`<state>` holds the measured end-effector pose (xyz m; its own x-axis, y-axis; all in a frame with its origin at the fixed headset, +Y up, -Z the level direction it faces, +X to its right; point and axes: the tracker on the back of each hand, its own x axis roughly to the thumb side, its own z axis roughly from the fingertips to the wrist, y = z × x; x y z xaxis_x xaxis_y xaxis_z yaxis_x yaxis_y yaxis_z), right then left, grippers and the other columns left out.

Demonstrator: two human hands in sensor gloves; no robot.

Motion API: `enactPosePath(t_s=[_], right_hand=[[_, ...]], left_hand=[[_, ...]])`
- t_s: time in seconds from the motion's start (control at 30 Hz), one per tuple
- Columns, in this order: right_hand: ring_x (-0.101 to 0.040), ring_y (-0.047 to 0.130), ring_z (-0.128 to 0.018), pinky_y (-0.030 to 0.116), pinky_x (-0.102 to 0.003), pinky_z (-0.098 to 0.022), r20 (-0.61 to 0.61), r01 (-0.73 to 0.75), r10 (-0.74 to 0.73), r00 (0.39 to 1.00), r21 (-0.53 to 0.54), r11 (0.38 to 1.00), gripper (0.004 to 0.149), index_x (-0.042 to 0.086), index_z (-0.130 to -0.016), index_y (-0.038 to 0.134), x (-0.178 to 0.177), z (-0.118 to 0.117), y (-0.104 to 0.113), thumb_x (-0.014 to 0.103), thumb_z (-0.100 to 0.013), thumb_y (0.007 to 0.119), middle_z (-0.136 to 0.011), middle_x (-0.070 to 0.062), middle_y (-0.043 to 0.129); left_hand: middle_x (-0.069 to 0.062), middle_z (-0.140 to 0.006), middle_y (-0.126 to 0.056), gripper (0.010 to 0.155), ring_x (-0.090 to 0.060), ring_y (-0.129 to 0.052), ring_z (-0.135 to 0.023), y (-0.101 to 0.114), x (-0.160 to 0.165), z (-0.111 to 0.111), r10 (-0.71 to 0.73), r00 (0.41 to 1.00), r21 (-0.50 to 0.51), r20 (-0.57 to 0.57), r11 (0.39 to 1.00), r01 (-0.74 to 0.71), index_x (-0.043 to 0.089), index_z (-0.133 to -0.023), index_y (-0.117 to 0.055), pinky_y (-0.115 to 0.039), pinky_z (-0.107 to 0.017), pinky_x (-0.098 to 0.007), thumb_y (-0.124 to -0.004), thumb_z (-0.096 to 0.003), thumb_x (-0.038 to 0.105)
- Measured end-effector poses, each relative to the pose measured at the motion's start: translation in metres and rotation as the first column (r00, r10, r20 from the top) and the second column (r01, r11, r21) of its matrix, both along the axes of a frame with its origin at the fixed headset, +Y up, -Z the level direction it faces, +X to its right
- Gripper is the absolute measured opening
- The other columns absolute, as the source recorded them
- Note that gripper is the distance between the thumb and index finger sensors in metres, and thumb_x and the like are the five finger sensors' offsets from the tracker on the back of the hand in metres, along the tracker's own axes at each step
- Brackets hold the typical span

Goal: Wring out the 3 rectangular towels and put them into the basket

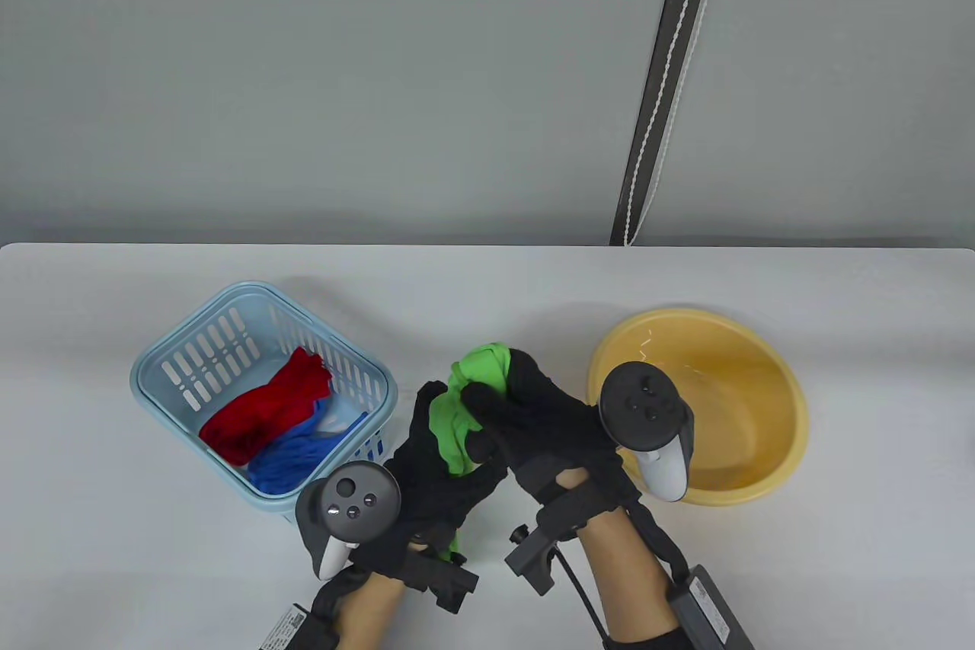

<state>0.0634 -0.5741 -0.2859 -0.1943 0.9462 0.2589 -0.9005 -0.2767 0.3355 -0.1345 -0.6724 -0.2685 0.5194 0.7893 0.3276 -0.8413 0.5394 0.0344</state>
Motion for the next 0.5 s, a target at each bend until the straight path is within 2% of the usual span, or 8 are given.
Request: enactPosePath(t_s=[0.07,0.13,0.23,0.3,0.37,0.43,0.5], right_hand=[[-0.027,0.103,-0.049,0.087,-0.044,-0.035,-0.004,0.067,-0.067,0.998,-0.029,0.997,0.057,0.005,-0.102,0.061,0.000,-0.003,-0.010,0.044,-0.062,0.075,-0.087,-0.021,0.088],[-0.027,0.102,-0.051,0.086,-0.044,-0.037,0.001,0.146,-0.147,0.989,-0.052,0.988,0.058,0.005,-0.103,0.058,0.008,-0.005,-0.018,0.044,-0.063,0.074,-0.090,-0.021,0.085],[-0.029,0.100,-0.055,0.084,-0.046,-0.041,0.045,0.289,-0.286,0.957,-0.097,0.952,0.057,0.006,-0.103,0.055,0.026,-0.008,-0.034,0.044,-0.064,0.072,-0.094,-0.021,0.080],[-0.028,0.099,-0.055,0.084,-0.045,-0.041,0.103,0.369,-0.358,0.928,-0.118,0.922,0.057,0.006,-0.103,0.054,0.041,-0.010,-0.050,0.044,-0.065,0.071,-0.095,-0.021,0.079],[-0.027,0.099,-0.054,0.085,-0.045,-0.041,0.160,0.448,-0.424,0.891,-0.159,0.880,0.057,0.007,-0.103,0.053,0.055,-0.013,-0.069,0.045,-0.065,0.071,-0.095,-0.020,0.078],[-0.027,0.100,-0.052,0.085,-0.045,-0.040,0.193,0.512,-0.478,0.857,-0.205,0.834,0.056,0.009,-0.102,0.055,0.068,-0.017,-0.089,0.044,-0.063,0.074,-0.094,-0.020,0.079],[-0.025,0.102,-0.050,0.086,-0.044,-0.039,0.210,0.510,-0.469,0.857,-0.222,0.831,0.055,0.010,-0.101,0.055,0.077,-0.022,-0.104,0.041,-0.062,0.078,-0.090,-0.019,0.082]], left_hand=[[-0.008,-0.090,-0.097,0.073,-0.033,-0.104,-0.065,-0.003,-0.004,-0.004,0.018,1.000,-0.027,0.022,0.999,-0.018,0.017,-0.105,-0.068,-0.088,-0.048,-0.054,-0.094,-0.0471,0.053],[-0.006,-0.086,-0.100,0.048,-0.033,-0.105,-0.064,-0.004,-0.006,-0.006,0.046,0.999,-0.036,0.029,0.998,-0.045,0.021,-0.090,-0.082,-0.088,-0.048,-0.054,-0.091,-0.0509,0.047],[-0.005,-0.084,-0.100,0.045,-0.032,-0.105,-0.063,-0.005,-0.006,-0.006,0.060,0.997,-0.035,0.042,0.998,-0.059,0.020,-0.087,-0.082,-0.088,-0.048,-0.054,-0.089,-0.0520,0.046],[-0.004,-0.083,-0.101,0.045,-0.031,-0.106,-0.063,-0.005,-0.005,-0.007,0.090,0.991,-0.045,0.101,0.995,-0.086,0.020,-0.087,-0.081,-0.089,-0.047,-0.052,-0.088,-0.0523,0.047],[-0.004,-0.079,-0.102,0.046,-0.029,-0.107,-0.059,-0.005,-0.003,-0.008,0.159,0.975,-0.070,0.154,0.986,-0.150,0.018,-0.088,-0.080,-0.090,-0.043,-0.050,-0.088,-0.0519,0.046],[-0.003,-0.069,-0.103,0.047,-0.025,-0.106,-0.048,-0.004,0.000,-0.007,0.248,0.951,-0.120,0.184,0.966,-0.229,0.017,-0.088,-0.080,-0.091,-0.037,-0.045,-0.089,-0.0518,0.045],[-0.005,-0.066,-0.103,0.048,-0.024,-0.104,-0.044,0.000,0.004,-0.006,0.331,0.929,-0.150,0.166,0.939,-0.308,0.015,-0.088,-0.080,-0.090,-0.035,-0.044,-0.091,-0.0509,0.044]])
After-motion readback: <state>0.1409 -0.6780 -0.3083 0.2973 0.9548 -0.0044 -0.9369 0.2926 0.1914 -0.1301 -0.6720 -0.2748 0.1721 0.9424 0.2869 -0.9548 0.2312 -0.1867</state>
